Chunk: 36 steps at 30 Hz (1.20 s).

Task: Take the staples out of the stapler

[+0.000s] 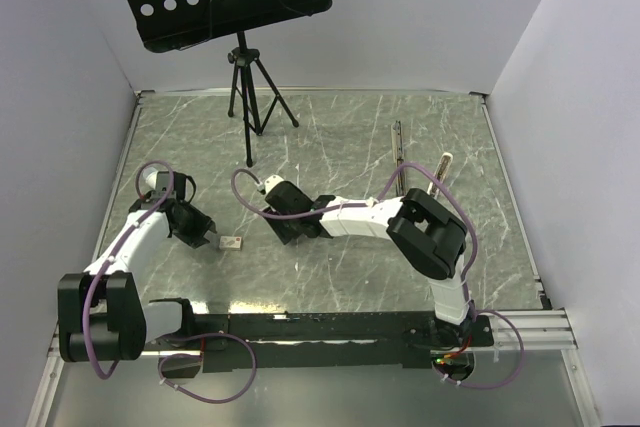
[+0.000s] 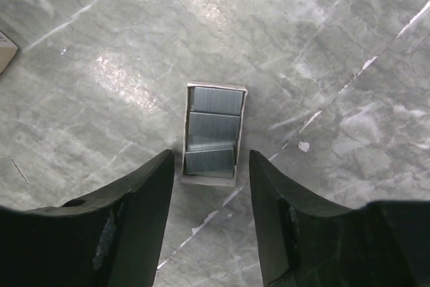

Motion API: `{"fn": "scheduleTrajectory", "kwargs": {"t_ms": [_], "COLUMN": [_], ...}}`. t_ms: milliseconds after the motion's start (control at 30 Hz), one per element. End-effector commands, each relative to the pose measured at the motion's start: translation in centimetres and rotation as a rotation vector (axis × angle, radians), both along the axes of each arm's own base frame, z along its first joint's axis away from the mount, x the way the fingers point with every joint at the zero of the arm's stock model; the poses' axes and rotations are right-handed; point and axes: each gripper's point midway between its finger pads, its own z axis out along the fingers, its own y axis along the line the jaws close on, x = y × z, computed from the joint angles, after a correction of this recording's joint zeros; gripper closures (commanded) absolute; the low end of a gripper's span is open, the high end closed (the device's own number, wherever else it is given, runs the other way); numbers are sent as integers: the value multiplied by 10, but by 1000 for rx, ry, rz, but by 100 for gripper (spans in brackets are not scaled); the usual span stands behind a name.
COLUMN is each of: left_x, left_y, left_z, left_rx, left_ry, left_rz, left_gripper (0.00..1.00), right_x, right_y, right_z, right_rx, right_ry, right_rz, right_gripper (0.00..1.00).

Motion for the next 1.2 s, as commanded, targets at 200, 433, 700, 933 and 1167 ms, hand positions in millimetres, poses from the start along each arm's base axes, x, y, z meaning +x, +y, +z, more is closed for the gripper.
{"fn": "scheduleTrajectory", "kwargs": {"t_ms": [200,433,700,933,1167], "left_x": [0,-2,-5,-7,-7], "left_y": [-1,-7,-12,-12,-12], "left_z": [6,4,-7,-10,-8], "left_rx": [-12,-42,-73,-73,-70], "left_ry": [-27,-18,15,31,19], "left_rz": [5,-11,-20,-24,-23], "left_gripper": [64,64,65,66,66], "right_x": [-5,-23,-45,-51,-49], "right_y": [25,47,67,78,88], "right_z": [26,38,34,31,30], "right_rx": [125,194,195,183,181], "right_ry": [-47,-44,-33,-27,-28], "right_rz": [111,237,339,369,371], "right_gripper": [61,62,62,62,62]}}
